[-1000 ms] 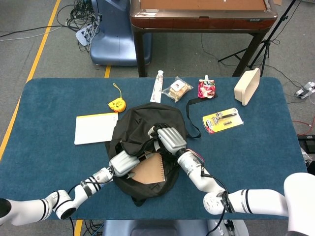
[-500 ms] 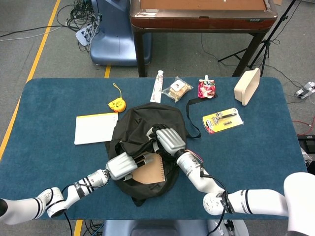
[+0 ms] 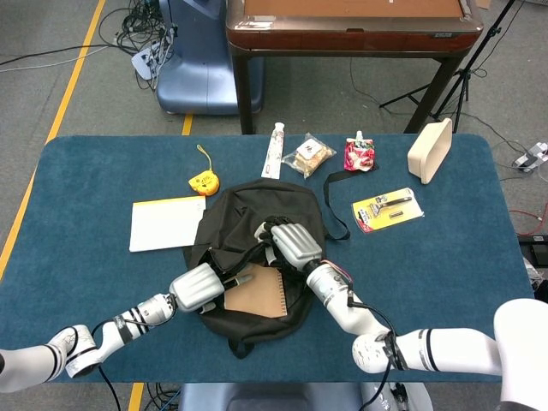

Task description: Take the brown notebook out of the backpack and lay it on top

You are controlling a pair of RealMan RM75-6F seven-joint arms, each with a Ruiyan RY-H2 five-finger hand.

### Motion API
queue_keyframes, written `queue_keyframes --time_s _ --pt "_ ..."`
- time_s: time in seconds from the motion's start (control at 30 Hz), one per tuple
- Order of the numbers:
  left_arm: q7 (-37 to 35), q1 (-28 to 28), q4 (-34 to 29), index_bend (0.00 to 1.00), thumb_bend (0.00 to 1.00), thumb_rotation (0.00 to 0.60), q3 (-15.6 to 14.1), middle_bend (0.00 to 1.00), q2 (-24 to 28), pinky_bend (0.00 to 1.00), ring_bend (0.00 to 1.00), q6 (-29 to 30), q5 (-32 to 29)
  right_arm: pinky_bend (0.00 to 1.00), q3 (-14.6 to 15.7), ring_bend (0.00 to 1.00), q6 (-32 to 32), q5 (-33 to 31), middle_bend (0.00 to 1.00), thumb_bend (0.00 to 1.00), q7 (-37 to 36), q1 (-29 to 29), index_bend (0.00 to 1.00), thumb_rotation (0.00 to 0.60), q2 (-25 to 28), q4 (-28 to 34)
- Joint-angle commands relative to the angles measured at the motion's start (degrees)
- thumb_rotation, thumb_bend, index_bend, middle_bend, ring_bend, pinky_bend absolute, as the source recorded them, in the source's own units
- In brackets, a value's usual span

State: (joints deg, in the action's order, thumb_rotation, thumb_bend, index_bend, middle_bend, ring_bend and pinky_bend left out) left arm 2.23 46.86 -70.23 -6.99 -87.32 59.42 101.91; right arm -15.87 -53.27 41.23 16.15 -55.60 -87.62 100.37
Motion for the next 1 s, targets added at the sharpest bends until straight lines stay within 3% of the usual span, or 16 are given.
queue_keyframes --time_s 0.03,0.63,0.8,1.0 --pt "0.6 -0.3 -0.3 0.04 0.20 0.600 -0.3 0.03 0.0 0.20 0.07 -0.3 -0.1 0.14 0.1 0.12 0.0 0.0 0.29 0.88 0.0 0.0 0.64 0.600 0.1 0.2" --pt "10.6 -3.1 -13.5 0.01 0.20 0.600 -1.4 0.03 4.0 0.19 0.07 -4.3 -4.0 0.14 1.0 0.12 0.1 1.1 0.30 0.88 -1.1 0.8 0.64 0.600 0.9 0.8" --pt "12.1 -3.7 -12.0 0.00 0.20 0.600 -0.8 0.03 2.4 0.19 0.07 -4.9 -4.9 0.14 1.1 0.12 0.2 1.6 0.29 0.88 -1.3 0.9 0.64 0.600 1.1 0.9" --pt "8.7 -3.0 -8.0 0.00 0.20 0.600 0.8 0.03 0.1 0.19 0.08 -3.9 -4.4 0.14 1.1 0.12 0.2 1.7 0.30 0.88 -1.4 1.0 0.64 0.600 1.0 0.9"
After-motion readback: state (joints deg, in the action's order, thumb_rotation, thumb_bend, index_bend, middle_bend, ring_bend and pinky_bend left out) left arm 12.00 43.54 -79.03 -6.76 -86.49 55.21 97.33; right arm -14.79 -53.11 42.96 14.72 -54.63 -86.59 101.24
